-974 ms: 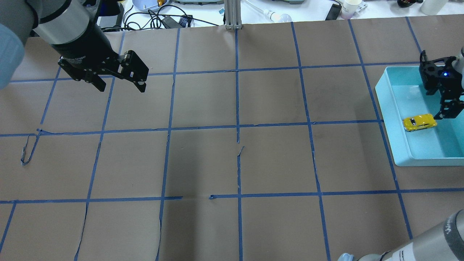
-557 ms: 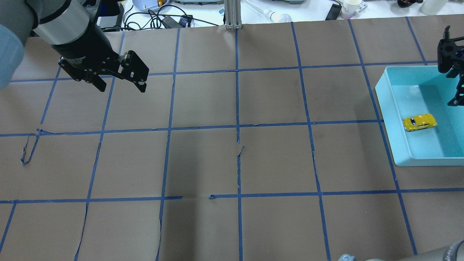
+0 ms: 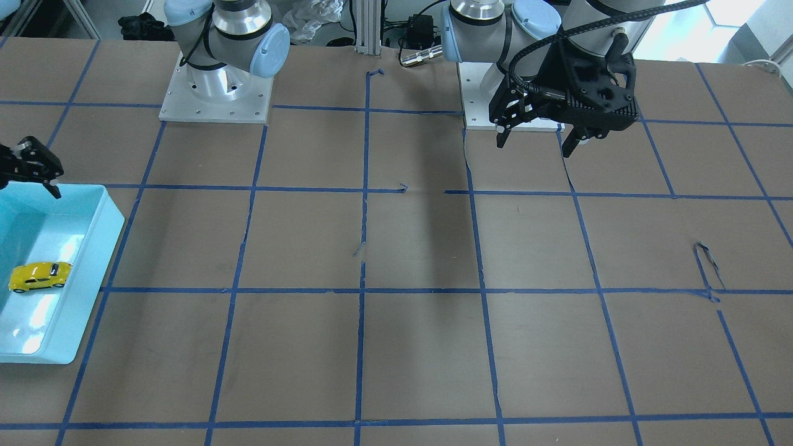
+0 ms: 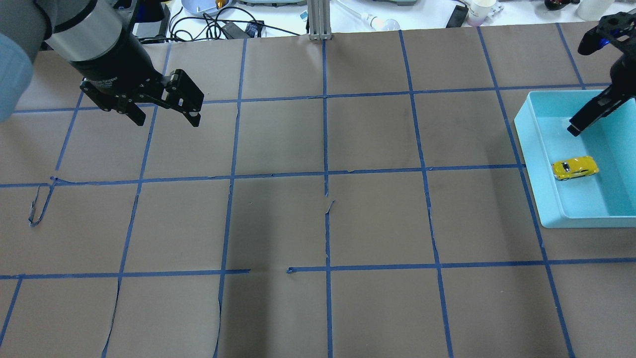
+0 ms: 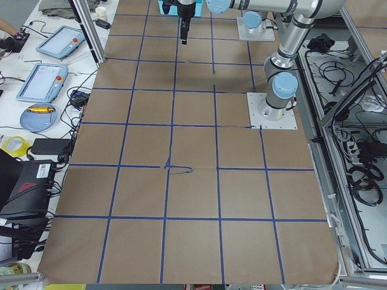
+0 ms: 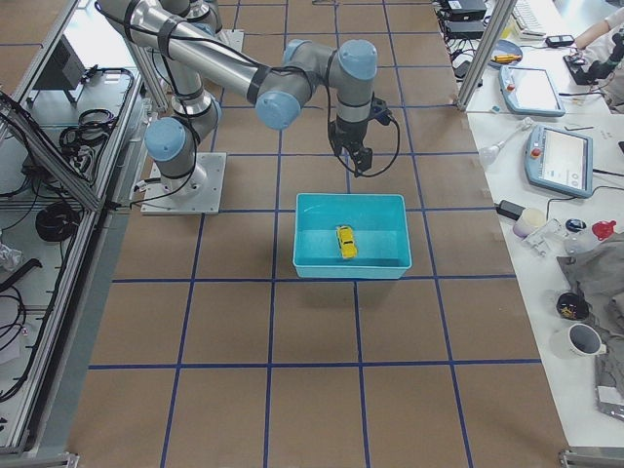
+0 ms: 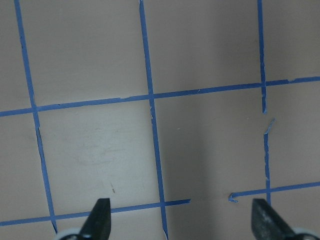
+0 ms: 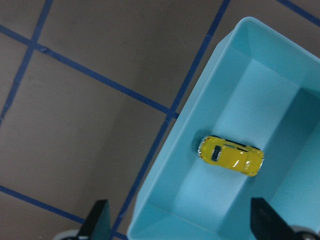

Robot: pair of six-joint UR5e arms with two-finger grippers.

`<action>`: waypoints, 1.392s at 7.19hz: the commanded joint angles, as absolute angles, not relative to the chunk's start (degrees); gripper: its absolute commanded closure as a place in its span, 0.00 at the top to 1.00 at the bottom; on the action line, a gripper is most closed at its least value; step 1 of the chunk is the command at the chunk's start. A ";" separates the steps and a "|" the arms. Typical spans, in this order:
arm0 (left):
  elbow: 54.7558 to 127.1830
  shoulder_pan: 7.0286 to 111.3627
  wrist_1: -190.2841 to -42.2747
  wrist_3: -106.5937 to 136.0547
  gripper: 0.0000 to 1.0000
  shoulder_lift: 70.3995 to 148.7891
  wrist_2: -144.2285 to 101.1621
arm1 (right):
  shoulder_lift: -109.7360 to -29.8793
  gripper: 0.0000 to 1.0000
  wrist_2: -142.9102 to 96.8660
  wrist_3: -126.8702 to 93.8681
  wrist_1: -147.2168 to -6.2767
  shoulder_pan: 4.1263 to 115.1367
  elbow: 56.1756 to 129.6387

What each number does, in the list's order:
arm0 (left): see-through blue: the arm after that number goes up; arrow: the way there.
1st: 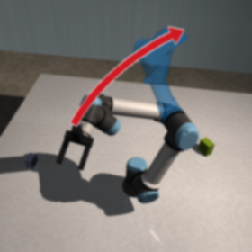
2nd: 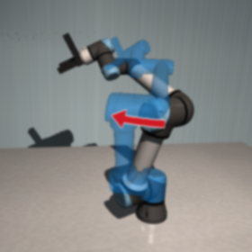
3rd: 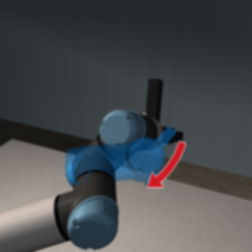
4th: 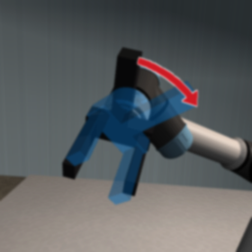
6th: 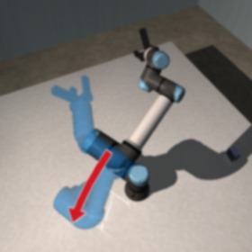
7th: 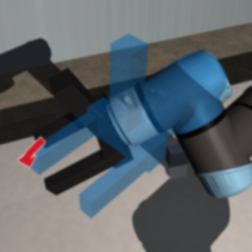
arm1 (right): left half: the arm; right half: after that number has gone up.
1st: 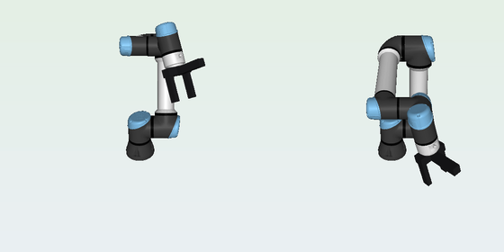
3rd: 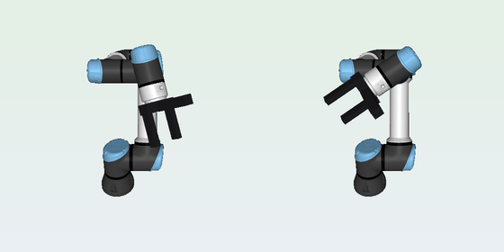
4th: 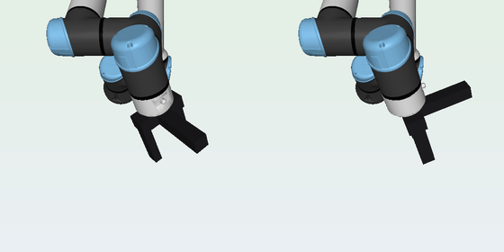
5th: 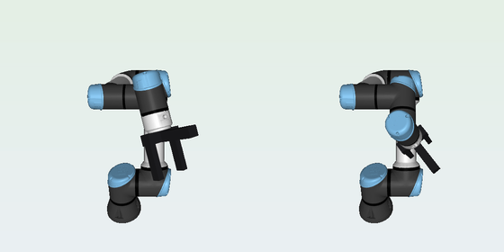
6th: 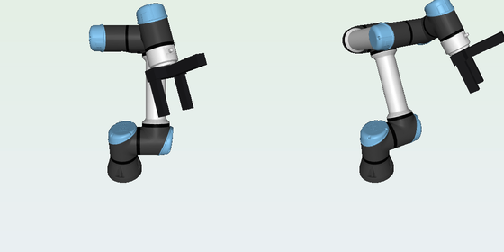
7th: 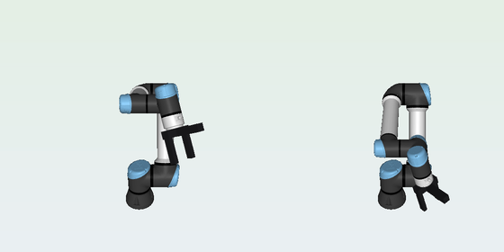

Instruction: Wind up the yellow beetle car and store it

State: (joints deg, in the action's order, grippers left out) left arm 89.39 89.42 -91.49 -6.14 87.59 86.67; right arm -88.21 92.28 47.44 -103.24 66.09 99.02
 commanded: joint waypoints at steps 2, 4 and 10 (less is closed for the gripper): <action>89.38 89.38 -91.49 -6.15 1.00 87.54 86.66 | -94.55 1.00 92.02 17.09 -95.38 81.16 98.79; 89.38 89.03 -91.49 -6.15 1.00 87.54 86.66 | -96.32 1.00 91.85 8.74 -93.25 88.91 98.79; 89.38 89.03 -91.49 -6.15 1.00 87.54 86.66 | -97.47 1.00 90.52 6.94 -85.51 91.94 93.96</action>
State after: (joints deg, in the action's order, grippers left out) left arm 89.38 89.03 -91.49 -6.15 87.54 86.63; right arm -97.45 90.70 6.53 -85.77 92.74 94.61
